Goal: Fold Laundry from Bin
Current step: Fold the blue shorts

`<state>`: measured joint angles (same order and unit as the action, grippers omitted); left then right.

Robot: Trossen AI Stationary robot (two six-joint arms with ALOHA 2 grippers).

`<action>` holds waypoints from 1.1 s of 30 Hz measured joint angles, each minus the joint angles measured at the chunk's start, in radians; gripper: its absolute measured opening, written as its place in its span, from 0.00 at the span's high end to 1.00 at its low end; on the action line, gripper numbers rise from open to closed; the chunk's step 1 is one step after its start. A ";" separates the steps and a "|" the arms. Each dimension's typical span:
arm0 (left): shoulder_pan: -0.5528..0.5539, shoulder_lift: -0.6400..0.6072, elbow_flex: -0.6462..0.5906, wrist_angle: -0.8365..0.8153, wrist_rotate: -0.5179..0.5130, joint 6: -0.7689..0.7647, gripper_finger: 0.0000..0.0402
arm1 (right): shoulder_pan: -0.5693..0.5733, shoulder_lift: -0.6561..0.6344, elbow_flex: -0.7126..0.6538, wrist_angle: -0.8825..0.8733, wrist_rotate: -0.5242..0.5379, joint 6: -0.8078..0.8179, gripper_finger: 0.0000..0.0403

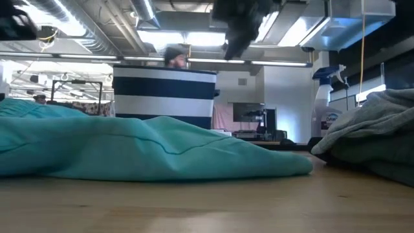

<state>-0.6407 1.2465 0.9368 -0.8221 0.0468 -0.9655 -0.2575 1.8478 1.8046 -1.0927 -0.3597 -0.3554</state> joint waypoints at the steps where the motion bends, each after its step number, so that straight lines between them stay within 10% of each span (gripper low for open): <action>1: -0.020 0.009 0.000 0.005 -0.006 -0.005 0.82 | 0.030 -0.007 0.000 0.000 0.002 0.003 0.99; 22: -0.378 0.180 0.097 -0.156 -0.240 -0.049 0.93 | 0.289 -0.012 0.000 -0.032 0.224 0.382 0.99; 33: -0.380 0.223 0.096 -0.003 -0.270 0.016 0.62 | 0.311 -0.011 0.000 0.002 0.289 0.452 0.99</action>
<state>-1.0210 1.4692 1.0325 -0.8253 -0.2234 -0.9498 0.0532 1.8366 1.8046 -1.0905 -0.0711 0.0968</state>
